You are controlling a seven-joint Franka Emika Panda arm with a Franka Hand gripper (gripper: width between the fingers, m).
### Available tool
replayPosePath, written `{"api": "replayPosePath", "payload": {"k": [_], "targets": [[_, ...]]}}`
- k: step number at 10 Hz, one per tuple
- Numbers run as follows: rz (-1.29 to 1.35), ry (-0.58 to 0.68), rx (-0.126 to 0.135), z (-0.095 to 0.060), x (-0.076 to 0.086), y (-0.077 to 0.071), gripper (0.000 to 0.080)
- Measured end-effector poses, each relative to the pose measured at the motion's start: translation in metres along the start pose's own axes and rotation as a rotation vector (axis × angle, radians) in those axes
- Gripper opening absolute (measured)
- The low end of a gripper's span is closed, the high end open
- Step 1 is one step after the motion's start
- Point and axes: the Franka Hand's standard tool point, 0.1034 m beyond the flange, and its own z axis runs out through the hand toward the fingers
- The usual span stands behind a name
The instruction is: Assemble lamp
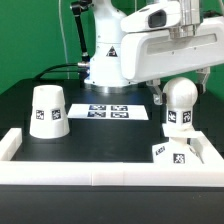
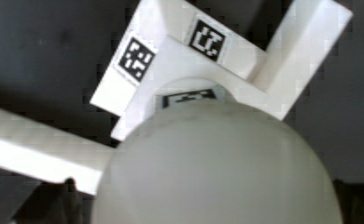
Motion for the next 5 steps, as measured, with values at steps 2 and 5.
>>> {"api": "replayPosePath", "payload": {"k": [2,5], "targets": [[-0.182,-0.01,-0.013,-0.0004,0.0018,0.0008,0.0699],[-0.412,-0.035,-0.022,0.0022,0.0021,-0.003,0.0699]]}}
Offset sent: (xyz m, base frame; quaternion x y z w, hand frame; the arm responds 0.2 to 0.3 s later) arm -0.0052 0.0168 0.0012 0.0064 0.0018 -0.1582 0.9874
